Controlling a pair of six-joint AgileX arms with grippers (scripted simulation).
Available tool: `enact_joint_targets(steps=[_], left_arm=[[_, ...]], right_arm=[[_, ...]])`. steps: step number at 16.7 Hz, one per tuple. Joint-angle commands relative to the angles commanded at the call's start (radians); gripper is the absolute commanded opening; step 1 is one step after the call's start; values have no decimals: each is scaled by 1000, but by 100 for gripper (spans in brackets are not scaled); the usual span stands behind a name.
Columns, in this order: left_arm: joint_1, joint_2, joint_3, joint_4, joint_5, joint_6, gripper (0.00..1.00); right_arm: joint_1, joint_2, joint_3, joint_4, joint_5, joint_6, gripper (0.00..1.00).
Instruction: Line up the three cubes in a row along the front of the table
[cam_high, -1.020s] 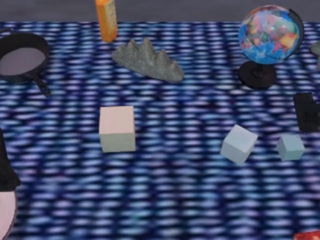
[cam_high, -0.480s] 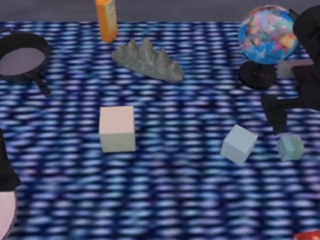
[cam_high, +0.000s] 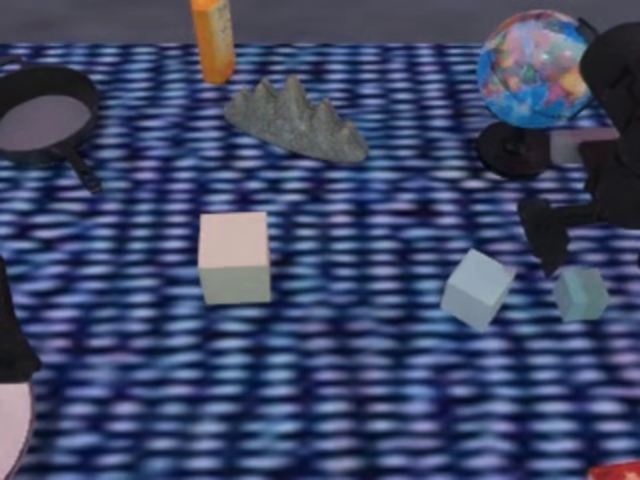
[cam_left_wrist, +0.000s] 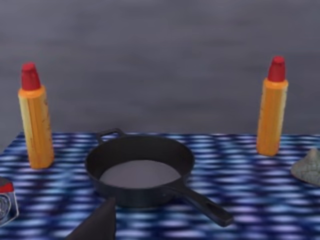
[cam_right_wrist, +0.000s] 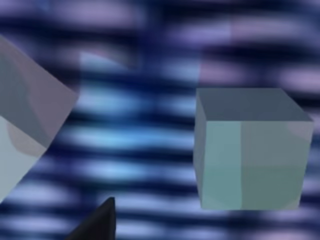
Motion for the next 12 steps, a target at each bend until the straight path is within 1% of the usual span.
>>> enact_joint_targets(steps=[6,8,11,12], left_arm=[[0,0,0,0,0,0,100],[0,0,0,0,0,0,100],[0,0,0,0,0,0,100],[0,0,0,0,0,0,100]], right_arm=[[4,112,-127,252,1,5,100],[4,129,-147,282,1,6,100],[4,130,-147,282,1,6,100],[4,130,-147,282,1,6,92]])
